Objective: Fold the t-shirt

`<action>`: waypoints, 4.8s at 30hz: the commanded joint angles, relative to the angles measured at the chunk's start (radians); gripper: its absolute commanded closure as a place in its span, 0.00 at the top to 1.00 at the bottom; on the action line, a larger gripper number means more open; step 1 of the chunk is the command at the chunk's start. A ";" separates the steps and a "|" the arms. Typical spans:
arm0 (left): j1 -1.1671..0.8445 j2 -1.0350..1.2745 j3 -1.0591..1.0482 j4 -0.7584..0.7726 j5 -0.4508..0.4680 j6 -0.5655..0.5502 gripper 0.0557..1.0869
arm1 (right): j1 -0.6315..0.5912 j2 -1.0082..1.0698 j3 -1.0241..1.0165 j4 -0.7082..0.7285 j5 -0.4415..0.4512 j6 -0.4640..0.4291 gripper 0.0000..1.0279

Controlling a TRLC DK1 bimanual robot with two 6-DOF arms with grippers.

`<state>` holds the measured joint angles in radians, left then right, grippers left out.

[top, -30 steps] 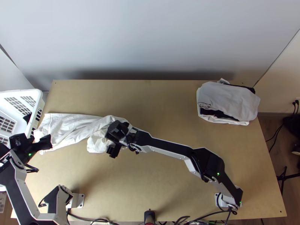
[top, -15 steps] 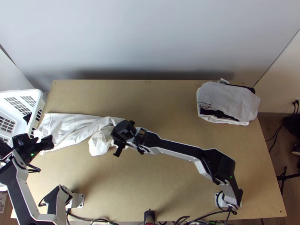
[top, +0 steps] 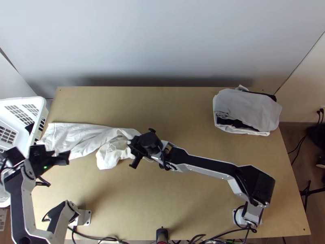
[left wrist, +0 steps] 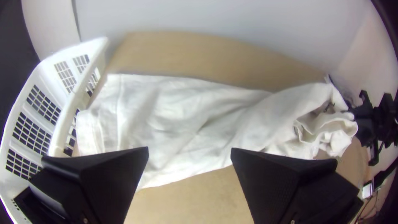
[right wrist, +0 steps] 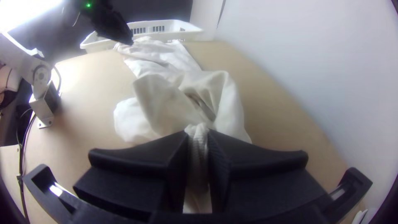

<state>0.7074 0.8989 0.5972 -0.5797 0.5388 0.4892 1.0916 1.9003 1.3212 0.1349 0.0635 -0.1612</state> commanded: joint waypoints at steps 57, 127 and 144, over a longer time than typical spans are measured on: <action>-0.318 -0.268 0.903 0.050 0.687 -0.976 0.03 | -0.177 -0.968 0.217 -0.594 -0.254 0.316 0.03; -0.381 0.212 -0.148 0.330 0.020 0.281 0.95 | -0.512 -0.563 -0.356 -0.115 -0.228 0.641 0.02; -0.483 0.311 -0.155 0.440 -0.046 0.204 0.88 | -0.527 -0.558 -0.356 -0.115 -0.228 0.644 0.02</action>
<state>0.2440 1.1843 0.4477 -0.1711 0.5137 0.7139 0.5663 1.3411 0.9657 0.0200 -0.1638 0.4797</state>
